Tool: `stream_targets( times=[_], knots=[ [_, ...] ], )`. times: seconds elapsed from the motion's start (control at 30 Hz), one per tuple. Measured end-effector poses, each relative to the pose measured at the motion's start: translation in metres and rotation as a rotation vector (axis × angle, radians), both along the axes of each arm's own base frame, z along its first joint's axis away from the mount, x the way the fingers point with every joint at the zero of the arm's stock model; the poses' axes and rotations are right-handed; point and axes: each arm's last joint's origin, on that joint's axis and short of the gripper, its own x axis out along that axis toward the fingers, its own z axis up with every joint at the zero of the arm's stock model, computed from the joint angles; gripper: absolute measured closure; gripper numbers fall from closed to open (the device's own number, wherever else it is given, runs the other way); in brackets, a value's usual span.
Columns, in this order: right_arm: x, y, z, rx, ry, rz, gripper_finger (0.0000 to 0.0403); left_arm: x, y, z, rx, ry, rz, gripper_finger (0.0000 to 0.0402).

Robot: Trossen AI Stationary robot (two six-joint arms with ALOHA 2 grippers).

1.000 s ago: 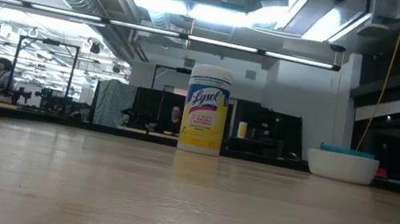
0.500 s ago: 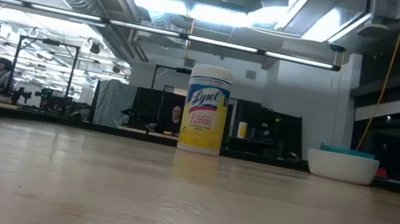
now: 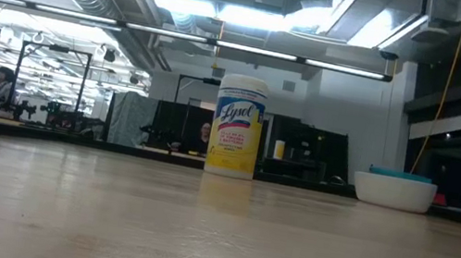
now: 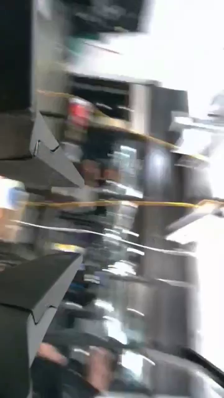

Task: Nest bowls inside each other
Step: Return to Home Position

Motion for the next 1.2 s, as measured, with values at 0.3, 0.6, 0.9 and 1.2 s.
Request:
stream_targets(
  times=[0.3,0.6,0.9,1.2],
  knots=[
    [-0.097,0.037,-0.063,-0.011,-0.089,-0.186,0.0231,-0.068,-0.009,-0.093,-0.016,-0.187,0.072,0.0224],
    [-0.13,0.07,-0.13,0.066,-0.108,-0.328,0.0224,-0.067,-0.016,-0.123,0.031,-0.162,0.049,0.0224],
    [-0.119,0.076,-0.125,-0.149,-0.162,-0.389,0.0241,-0.052,-0.015,-0.119,0.08,-0.067,0.065,0.0224],
    [-0.001,0.004,-0.168,-0.125,-0.033,-0.332,0.026,0.019,0.004,-0.099,0.056,0.158,0.042,0.0227]
  ],
)
